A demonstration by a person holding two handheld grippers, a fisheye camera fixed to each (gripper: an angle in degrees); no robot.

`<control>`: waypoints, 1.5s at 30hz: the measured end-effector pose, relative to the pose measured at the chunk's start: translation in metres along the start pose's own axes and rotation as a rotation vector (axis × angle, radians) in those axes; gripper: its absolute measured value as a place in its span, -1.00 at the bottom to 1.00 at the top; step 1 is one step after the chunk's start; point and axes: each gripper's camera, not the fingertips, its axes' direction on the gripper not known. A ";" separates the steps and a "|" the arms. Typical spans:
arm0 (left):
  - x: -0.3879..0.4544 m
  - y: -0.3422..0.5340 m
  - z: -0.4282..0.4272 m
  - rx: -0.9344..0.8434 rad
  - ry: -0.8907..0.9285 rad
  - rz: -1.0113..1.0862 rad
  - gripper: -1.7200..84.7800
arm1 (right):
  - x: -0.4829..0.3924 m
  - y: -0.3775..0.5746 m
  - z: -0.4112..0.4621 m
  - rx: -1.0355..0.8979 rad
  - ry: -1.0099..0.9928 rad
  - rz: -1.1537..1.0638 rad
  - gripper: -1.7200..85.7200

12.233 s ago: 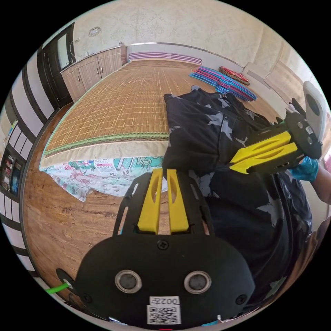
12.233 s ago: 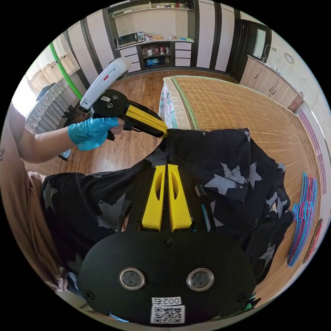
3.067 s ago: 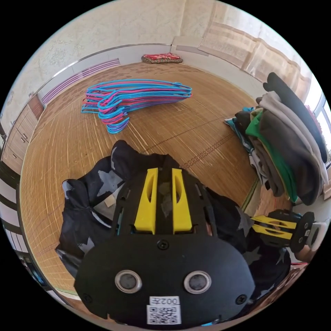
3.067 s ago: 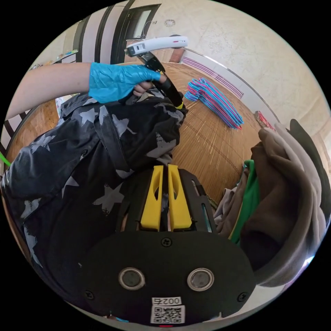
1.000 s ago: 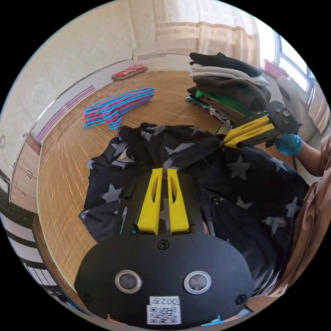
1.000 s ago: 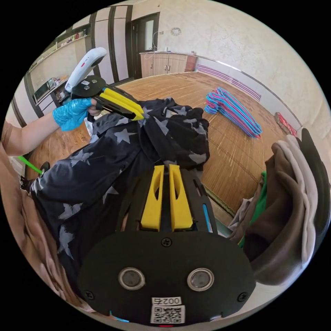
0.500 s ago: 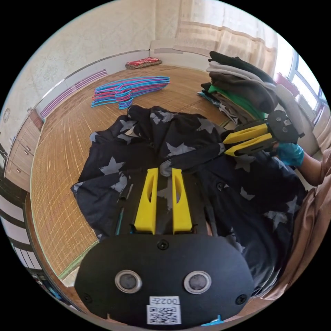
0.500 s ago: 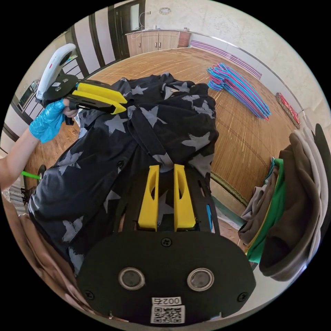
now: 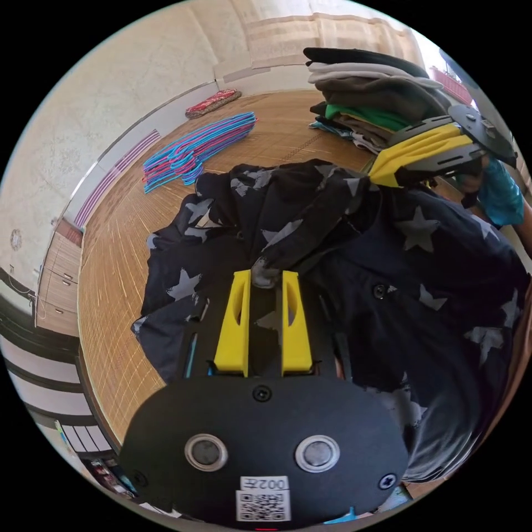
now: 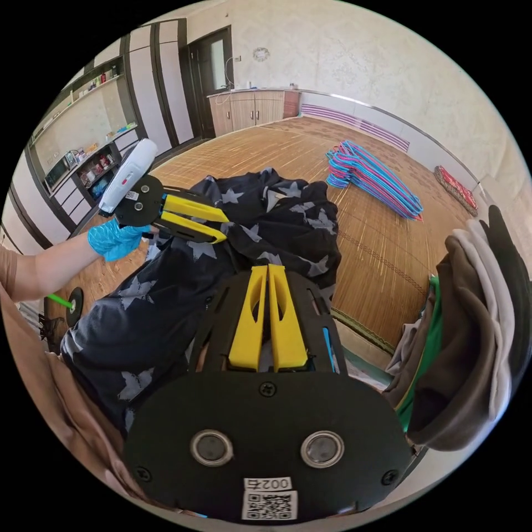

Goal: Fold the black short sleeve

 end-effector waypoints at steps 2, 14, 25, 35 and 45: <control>0.000 0.006 -0.004 0.010 -0.004 -0.033 -0.92 | 0.000 0.002 -0.002 0.000 0.005 -0.008 -0.98; -0.012 0.028 -0.020 0.063 0.115 -0.137 -0.97 | -0.001 0.013 -0.011 0.035 -0.007 -0.027 -0.98; -0.001 0.009 0.004 0.020 -0.018 -0.188 -0.82 | -0.001 0.014 -0.019 0.104 0.042 -0.001 -0.98; -0.026 0.011 -0.020 0.036 0.069 -0.273 -0.98 | -0.002 0.019 -0.014 0.062 -0.024 -0.079 -0.98; -0.051 0.012 -0.014 -0.023 0.045 -0.266 -0.98 | -0.015 0.020 0.023 -0.143 -0.179 -0.216 -0.91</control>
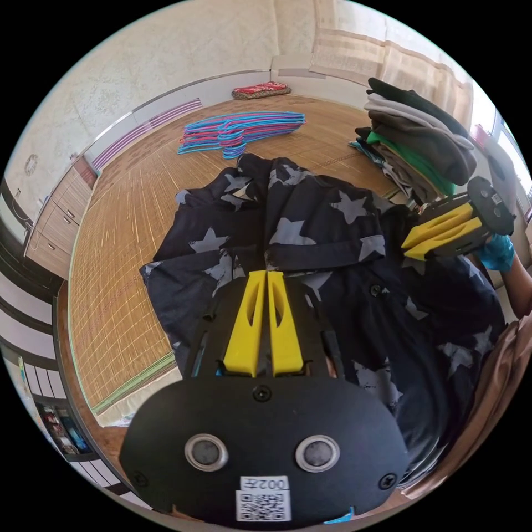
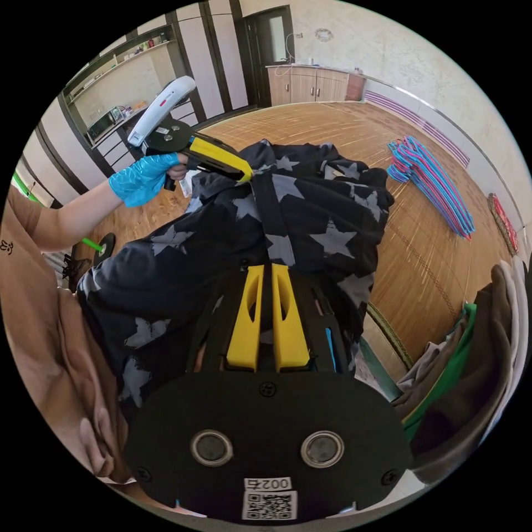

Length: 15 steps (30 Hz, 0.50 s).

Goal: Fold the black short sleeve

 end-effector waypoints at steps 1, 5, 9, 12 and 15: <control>-0.002 -0.002 0.002 -0.007 -0.007 -0.003 -0.98 | 0.003 0.001 -0.001 0.007 0.023 0.017 -0.90; -0.009 -0.013 0.009 -0.034 -0.013 -0.011 -0.99 | 0.024 0.007 -0.002 0.051 0.164 0.143 -0.83; -0.019 -0.025 0.004 -0.033 -0.009 -0.035 -0.99 | 0.038 0.011 0.010 0.033 0.251 0.145 -0.77; -0.028 -0.040 0.001 -0.017 0.001 -0.056 -0.99 | 0.034 0.010 0.020 0.027 0.273 0.075 -0.74; -0.034 -0.061 0.002 0.005 0.011 -0.052 -0.99 | 0.029 0.006 0.033 0.000 0.325 0.024 -0.73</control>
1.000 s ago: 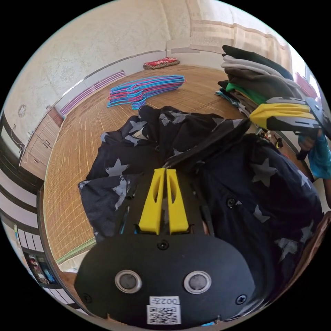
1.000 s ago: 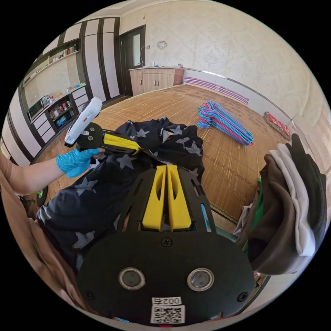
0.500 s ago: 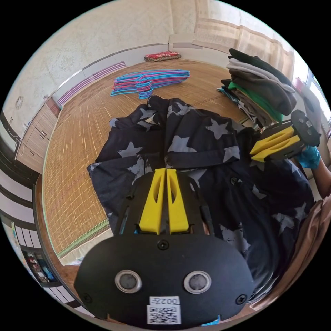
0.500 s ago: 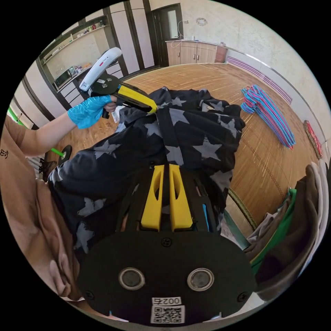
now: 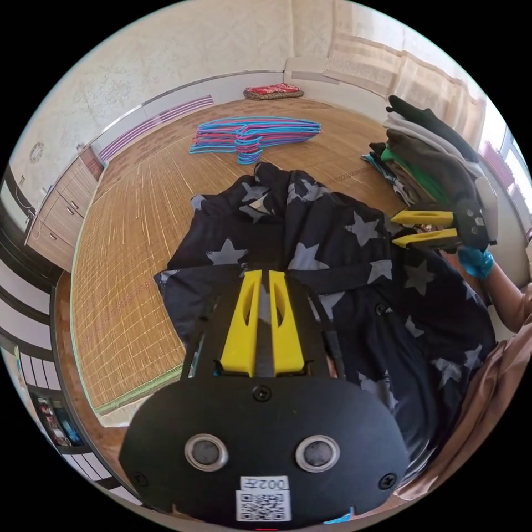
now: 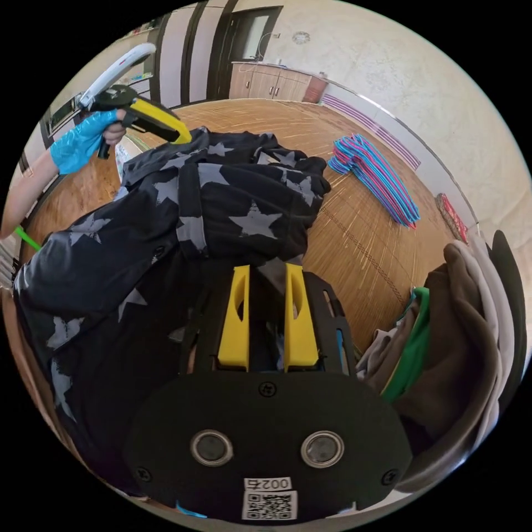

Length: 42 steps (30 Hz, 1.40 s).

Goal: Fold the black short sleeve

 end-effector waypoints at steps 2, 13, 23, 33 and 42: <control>-0.001 -0.024 0.005 0.027 0.006 0.012 -0.99 | -0.004 -0.002 0.006 -0.004 0.026 -0.029 -0.72; 0.005 -0.152 0.069 0.026 0.114 0.045 -0.90 | -0.005 0.008 0.008 0.020 0.075 -0.016 -0.96; 0.019 -0.209 0.104 -0.031 0.151 0.076 -0.94 | 0.014 0.021 0.012 0.034 0.045 0.107 -0.83; 0.017 -0.261 0.125 -0.050 0.179 0.083 -0.95 | 0.010 0.015 0.021 0.038 0.117 0.088 -0.97; 0.030 -0.320 0.111 0.056 0.119 0.142 -0.98 | 0.031 0.018 0.029 -0.007 0.210 0.274 -0.98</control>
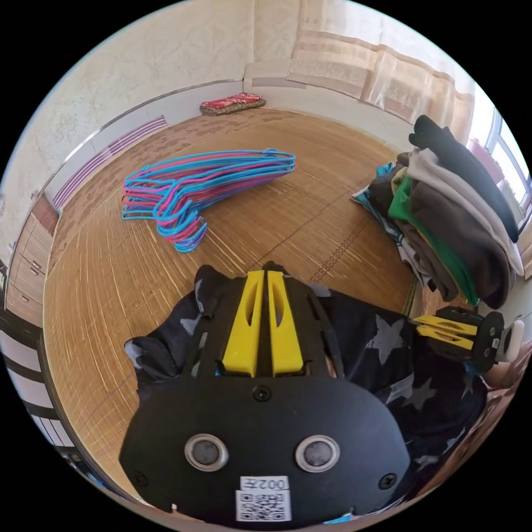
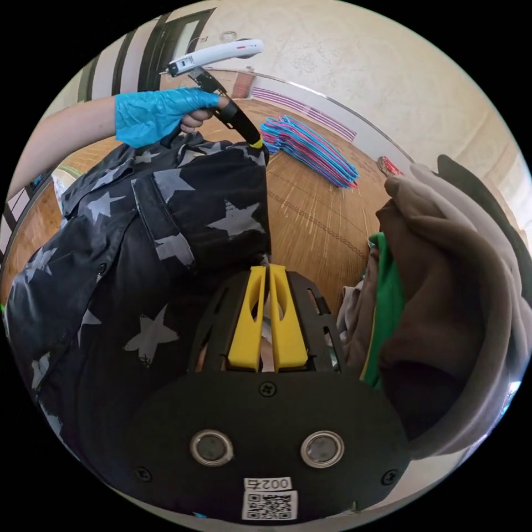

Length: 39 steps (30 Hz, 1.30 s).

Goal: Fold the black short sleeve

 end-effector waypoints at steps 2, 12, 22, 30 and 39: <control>0.005 -0.022 0.007 -0.003 -0.019 0.030 -0.98 | 0.004 -0.005 0.007 -0.026 0.019 0.039 -0.98; 0.019 -0.075 0.071 -0.118 -0.062 0.101 -0.98 | 0.023 -0.019 0.027 -0.098 -0.020 0.099 -0.97; 0.010 -0.095 0.079 -0.084 -0.049 0.102 -0.98 | 0.034 -0.039 0.033 -0.056 -0.091 0.055 -0.86; 0.000 -0.107 0.082 -0.086 -0.040 0.090 -0.98 | 0.040 -0.048 0.040 -0.101 0.038 0.130 -0.97; -0.038 -0.113 0.041 -0.058 0.058 0.044 -0.85 | 0.045 -0.061 0.025 -0.089 0.002 0.088 -0.88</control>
